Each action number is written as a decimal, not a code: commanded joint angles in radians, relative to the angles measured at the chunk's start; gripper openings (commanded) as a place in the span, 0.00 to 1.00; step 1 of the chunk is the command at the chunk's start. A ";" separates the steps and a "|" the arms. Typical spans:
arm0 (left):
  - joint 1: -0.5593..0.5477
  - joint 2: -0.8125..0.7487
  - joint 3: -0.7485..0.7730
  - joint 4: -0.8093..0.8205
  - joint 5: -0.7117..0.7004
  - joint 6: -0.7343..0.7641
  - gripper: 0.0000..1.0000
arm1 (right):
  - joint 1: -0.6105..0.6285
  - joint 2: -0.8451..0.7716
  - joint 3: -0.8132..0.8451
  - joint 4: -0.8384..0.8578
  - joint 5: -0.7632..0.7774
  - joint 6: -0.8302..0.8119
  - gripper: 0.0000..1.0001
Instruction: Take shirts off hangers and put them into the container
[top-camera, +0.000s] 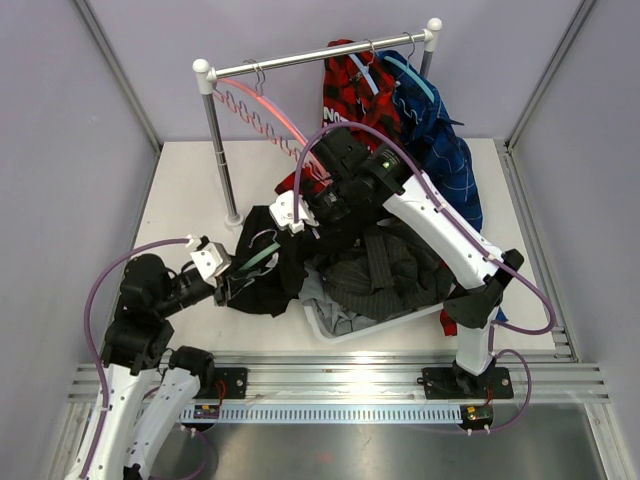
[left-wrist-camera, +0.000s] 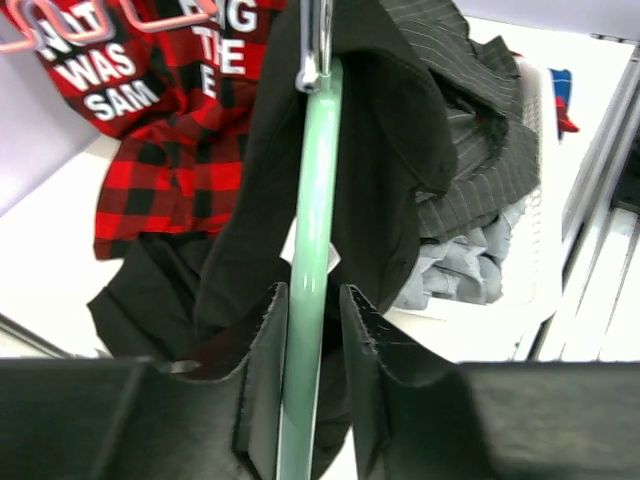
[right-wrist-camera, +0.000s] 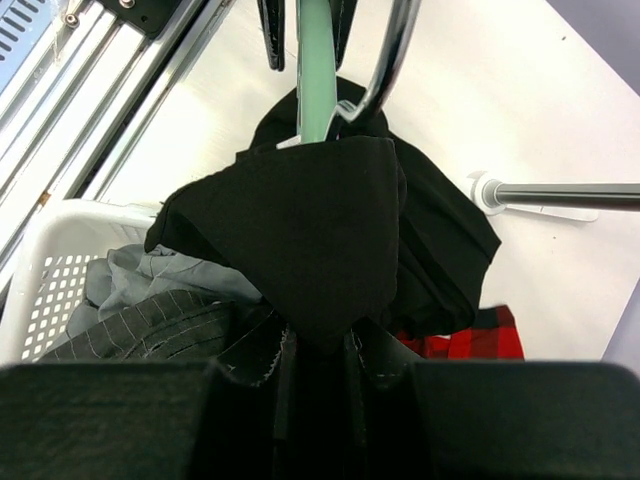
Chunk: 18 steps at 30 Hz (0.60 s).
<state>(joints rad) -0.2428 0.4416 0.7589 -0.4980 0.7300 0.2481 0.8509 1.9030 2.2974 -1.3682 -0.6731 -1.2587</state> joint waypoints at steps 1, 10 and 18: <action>-0.001 0.026 0.019 0.045 0.066 -0.006 0.28 | 0.000 -0.024 0.034 -0.124 -0.040 -0.025 0.00; -0.003 0.026 -0.006 0.067 0.091 -0.038 0.29 | 0.002 -0.010 0.065 -0.135 -0.086 -0.024 0.00; -0.003 0.019 -0.026 0.127 0.089 -0.179 0.00 | 0.002 0.005 0.076 -0.100 -0.089 0.076 0.06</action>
<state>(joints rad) -0.2432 0.4648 0.7383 -0.4534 0.8009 0.1734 0.8497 1.9049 2.3184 -1.3899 -0.7010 -1.2438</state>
